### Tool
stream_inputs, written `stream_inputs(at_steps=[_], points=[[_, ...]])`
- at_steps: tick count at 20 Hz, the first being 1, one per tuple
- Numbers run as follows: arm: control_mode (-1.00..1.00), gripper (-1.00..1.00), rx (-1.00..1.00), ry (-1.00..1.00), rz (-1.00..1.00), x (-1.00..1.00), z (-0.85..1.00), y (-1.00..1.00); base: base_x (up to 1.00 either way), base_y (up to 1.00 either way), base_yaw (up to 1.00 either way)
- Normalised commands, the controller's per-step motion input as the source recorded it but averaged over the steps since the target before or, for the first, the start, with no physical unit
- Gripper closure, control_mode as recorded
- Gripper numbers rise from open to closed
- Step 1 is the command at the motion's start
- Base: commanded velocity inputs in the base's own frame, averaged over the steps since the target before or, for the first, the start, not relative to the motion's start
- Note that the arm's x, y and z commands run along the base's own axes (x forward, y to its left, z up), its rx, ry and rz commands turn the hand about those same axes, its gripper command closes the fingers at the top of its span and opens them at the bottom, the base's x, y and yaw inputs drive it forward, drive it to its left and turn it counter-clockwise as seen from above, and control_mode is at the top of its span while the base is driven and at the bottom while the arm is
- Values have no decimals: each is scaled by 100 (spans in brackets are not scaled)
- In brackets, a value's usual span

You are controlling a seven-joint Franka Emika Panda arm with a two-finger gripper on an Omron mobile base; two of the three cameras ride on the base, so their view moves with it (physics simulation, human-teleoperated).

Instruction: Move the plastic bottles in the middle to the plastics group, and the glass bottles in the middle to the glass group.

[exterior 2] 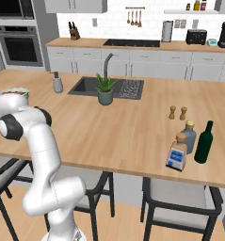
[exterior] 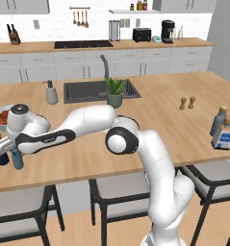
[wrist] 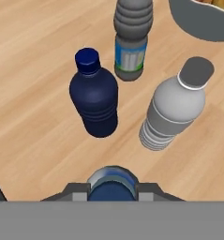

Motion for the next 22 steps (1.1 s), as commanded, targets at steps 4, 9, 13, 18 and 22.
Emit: stream_inputs(at_steps=[4, 9, 13, 18, 22], points=[[-100, 100, -4, 11, 0, 0, 11, 0, 0, 0, 0], [-100, 100, -7, 0, 0, 1, -6, 0, 0, 0, 0], [-100, 100, -7, -3, 0, 0, -13, 0, 0, 0, 0], [-100, 100, -5, -2, 0, 0, -14, 0, 0, 0, 0], [-100, 100, 0, 0, 0, 0, 0, 0, 0, 0, 0]])
